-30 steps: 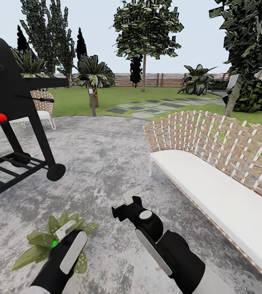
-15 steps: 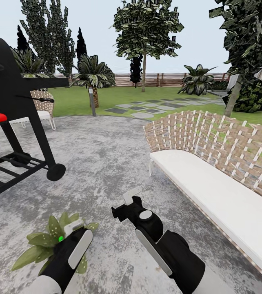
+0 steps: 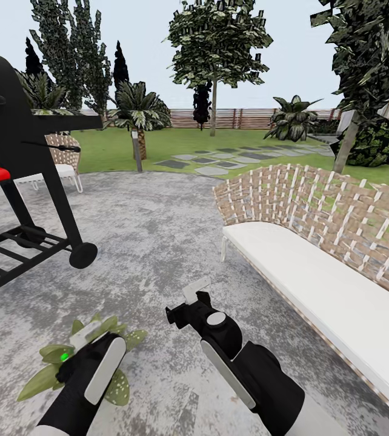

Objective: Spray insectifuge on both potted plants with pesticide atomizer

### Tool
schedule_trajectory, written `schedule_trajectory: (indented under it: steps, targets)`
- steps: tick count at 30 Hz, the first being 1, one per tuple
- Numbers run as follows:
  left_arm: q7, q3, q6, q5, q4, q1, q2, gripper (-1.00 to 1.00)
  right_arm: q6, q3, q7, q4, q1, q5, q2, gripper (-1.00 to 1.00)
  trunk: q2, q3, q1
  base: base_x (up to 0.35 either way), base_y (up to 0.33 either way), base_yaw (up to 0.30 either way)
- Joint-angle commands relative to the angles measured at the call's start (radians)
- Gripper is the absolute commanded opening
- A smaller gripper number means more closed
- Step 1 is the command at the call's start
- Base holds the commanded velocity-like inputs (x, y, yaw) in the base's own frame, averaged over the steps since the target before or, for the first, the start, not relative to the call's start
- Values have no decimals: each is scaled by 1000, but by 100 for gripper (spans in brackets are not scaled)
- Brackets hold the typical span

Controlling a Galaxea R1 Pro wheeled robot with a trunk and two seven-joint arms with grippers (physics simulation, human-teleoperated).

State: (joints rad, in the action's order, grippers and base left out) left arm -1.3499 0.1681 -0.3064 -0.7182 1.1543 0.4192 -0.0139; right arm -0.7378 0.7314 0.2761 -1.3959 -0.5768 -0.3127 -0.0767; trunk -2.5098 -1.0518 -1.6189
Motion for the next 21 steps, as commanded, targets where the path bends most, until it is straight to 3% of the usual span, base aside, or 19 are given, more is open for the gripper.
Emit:
schedule_trajectory:
  steps: [1, 16, 18, 21]
  targets:
    - [-5, -2, -2, 0, -1, 0, 0, -100, 0, 0, 0, 0, 0, 0, 0, 100, 0, 0, 0, 0, 0, 0]
    - [55, 4, -36, -2, -65, 4, -8, -100, 0, 0, -1, 0, 0, 1, 0, 100, 0, 0, 0, 0, 0, 0]
    - [104, 3, -36, -3, -66, 4, -7, -100, 0, 0, 0, 0, 0, 1, 0, 100, 0, 0, 0, 0, 0, 0]
    - [127, 1, -37, -3, -66, 4, -5, -100, 0, -1, -1, -1, 0, 1, 0, 100, 0, 0, 0, 0, 0, 0]
